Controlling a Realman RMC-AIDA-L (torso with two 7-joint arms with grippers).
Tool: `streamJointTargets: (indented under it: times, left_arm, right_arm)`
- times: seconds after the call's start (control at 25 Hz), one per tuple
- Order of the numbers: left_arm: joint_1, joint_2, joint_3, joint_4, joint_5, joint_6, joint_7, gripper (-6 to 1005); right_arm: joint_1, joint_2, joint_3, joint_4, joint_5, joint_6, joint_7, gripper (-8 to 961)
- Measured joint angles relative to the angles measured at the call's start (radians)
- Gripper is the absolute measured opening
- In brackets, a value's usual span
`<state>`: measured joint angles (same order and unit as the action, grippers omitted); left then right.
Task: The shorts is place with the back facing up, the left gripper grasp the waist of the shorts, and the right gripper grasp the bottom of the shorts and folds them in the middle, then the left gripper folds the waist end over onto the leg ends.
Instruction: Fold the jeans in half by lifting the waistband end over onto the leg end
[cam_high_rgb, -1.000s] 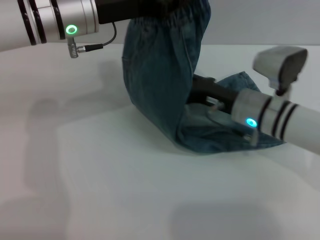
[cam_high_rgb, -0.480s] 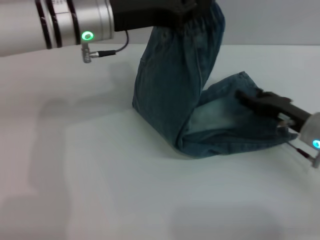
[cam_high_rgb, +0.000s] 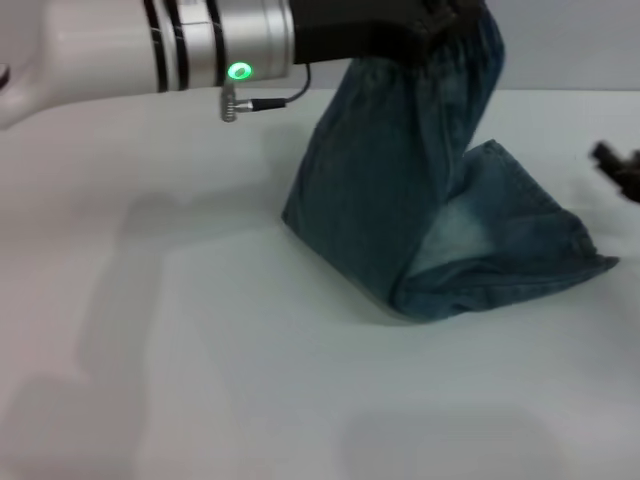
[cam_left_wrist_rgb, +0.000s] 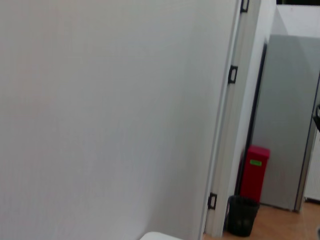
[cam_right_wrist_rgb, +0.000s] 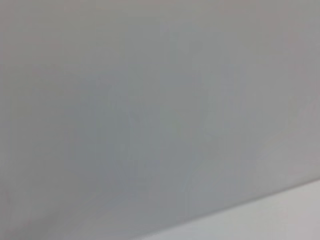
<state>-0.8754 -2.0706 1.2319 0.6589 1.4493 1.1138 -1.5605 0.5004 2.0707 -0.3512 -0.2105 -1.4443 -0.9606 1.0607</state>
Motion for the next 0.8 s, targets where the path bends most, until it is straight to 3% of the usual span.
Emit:
streamJointTargets:
  times: [0.16,0.48,0.8]
  left_arm:
    - [0.007,-0.001,0.108,0.023,-0.049,-0.059,-0.001,46]
    - [0.01,-0.005,0.262,0.026,-0.169,-0.181,0.002,57]
    - [0.022,-0.008,0.314,0.041,-0.224,-0.212,0.015,304]
  right_arm:
    - [-0.042,-0.002,0.0,-0.032,0.106,-0.002,-0.002,622]
    - [-0.058,-0.005,0.001,-0.045,0.129,0.006,-0.006,622]
    - [-0.053,-0.004,0.002,-0.038,0.13,0.008,-0.012,623]
